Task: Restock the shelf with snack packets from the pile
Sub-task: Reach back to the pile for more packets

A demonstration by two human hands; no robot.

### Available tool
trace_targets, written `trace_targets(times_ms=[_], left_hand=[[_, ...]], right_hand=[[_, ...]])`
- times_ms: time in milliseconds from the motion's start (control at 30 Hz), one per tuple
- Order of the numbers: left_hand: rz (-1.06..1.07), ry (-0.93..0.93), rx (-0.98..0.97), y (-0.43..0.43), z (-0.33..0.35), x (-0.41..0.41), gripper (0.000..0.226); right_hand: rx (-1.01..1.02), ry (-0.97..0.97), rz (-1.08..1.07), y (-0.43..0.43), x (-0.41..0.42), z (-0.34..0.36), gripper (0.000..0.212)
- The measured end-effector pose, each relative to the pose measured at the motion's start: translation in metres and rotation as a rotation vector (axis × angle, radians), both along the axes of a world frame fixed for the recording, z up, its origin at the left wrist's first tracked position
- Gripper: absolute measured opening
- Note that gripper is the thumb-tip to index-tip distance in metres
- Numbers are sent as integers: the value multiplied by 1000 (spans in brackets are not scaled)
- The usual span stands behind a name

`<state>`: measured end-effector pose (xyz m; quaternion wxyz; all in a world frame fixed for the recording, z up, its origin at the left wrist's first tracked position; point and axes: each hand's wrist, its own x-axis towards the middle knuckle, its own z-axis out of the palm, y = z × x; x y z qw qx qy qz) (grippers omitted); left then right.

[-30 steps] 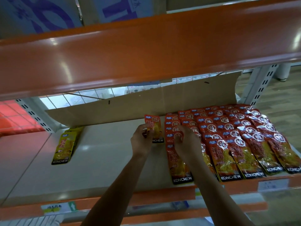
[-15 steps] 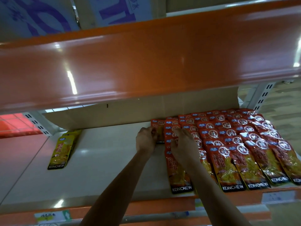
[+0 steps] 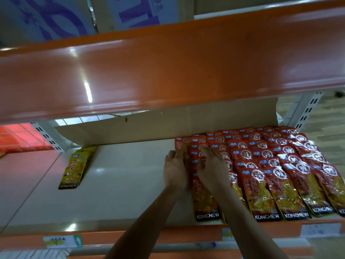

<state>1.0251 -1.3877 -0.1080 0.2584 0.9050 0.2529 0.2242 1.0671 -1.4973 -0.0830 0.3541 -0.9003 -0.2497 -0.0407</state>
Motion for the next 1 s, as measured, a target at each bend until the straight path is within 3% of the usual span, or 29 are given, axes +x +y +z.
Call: trace_targets(times_ms=[567, 1000], left_hand=[[81, -24, -58, -27, -2, -2, 25], [83, 28, 28, 2, 11, -30, 27]], right_hand=[[-187, -42, 76, -8, -4, -19, 44], [-121, -86, 148, 17, -27, -4, 41]])
